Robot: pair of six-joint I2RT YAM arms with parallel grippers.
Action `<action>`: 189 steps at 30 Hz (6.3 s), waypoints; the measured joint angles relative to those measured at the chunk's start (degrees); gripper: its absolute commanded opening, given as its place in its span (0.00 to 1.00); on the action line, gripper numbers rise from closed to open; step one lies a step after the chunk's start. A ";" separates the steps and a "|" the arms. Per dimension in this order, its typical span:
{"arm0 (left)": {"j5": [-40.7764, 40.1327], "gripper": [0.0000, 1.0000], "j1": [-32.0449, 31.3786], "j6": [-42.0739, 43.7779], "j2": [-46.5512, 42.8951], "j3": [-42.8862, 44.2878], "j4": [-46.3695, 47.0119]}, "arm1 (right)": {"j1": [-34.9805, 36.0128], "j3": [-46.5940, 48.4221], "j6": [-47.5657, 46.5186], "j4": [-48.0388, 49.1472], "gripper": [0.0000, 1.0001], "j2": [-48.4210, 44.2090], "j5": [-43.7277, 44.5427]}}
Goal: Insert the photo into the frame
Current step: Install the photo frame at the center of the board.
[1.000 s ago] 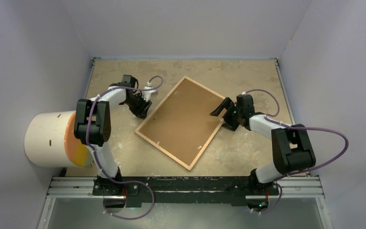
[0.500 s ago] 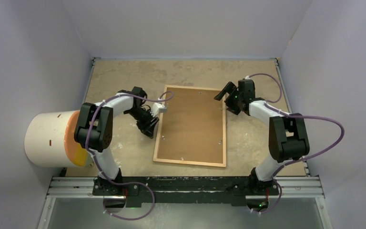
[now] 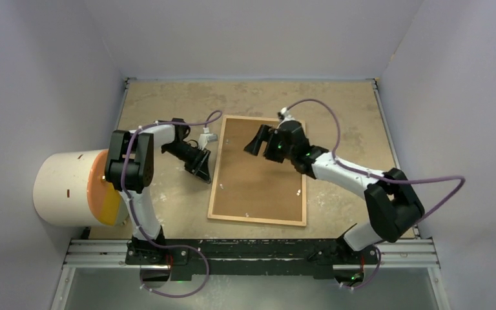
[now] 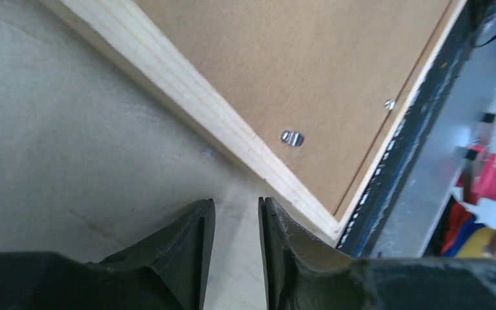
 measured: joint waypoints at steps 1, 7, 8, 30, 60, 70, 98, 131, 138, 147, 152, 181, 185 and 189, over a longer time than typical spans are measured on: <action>1.22 0.30 0.00 -0.37 0.72 0.02 -0.09 | 2.38 -0.66 0.33 0.85 0.83 0.63 -0.92; 3.06 0.25 0.00 -1.33 2.03 0.04 0.31 | 10.27 -1.57 2.14 5.07 0.77 6.56 -3.50; 3.17 0.24 0.00 -1.36 2.12 0.02 0.33 | 11.13 -1.51 2.29 5.44 0.77 7.45 -3.85; 3.06 0.24 0.00 -1.81 2.16 -0.11 1.11 | 18.80 8.13 3.17 7.98 0.76 22.58 -7.13; 2.71 0.23 0.02 -1.79 2.14 -0.13 1.36 | 21.03 9.18 6.97 10.01 0.75 24.61 -9.01; 2.71 0.23 0.02 -1.75 2.14 -0.20 1.36 | 21.16 6.80 13.22 13.22 0.75 24.09 -6.71; 2.69 0.23 0.00 -1.62 1.84 -0.48 1.62 | 22.14 6.88 15.39 13.07 0.74 24.17 -5.09; 1.79 0.23 -1.79 -1.29 1.27 -0.57 1.84 | 24.20 5.49 23.69 13.38 0.73 22.64 8.72; 1.84 0.23 -2.51 -1.22 1.27 -0.61 1.84 | 24.52 5.20 23.89 12.39 0.73 22.14 9.57; 1.84 0.23 -2.51 -1.22 1.27 -0.61 1.84 | 24.52 5.33 24.04 12.04 0.73 22.18 9.66; 1.84 0.23 -2.51 -1.22 1.27 -0.61 1.84 | 24.52 5.33 24.90 12.92 0.71 22.64 9.90; 1.16 0.28 3.69 2.82 1.20 4.76 -1.31 | 21.77 -2.84 20.48 18.21 0.87 6.21 16.37; 0.26 0.29 3.78 3.48 0.50 4.26 -1.20 | 9.90 -4.02 17.57 13.03 0.91 -2.03 14.47; -1.44 0.29 1.42 3.74 -1.27 1.05 0.28 | -3.28 -5.75 13.46 6.73 0.93 -4.72 14.10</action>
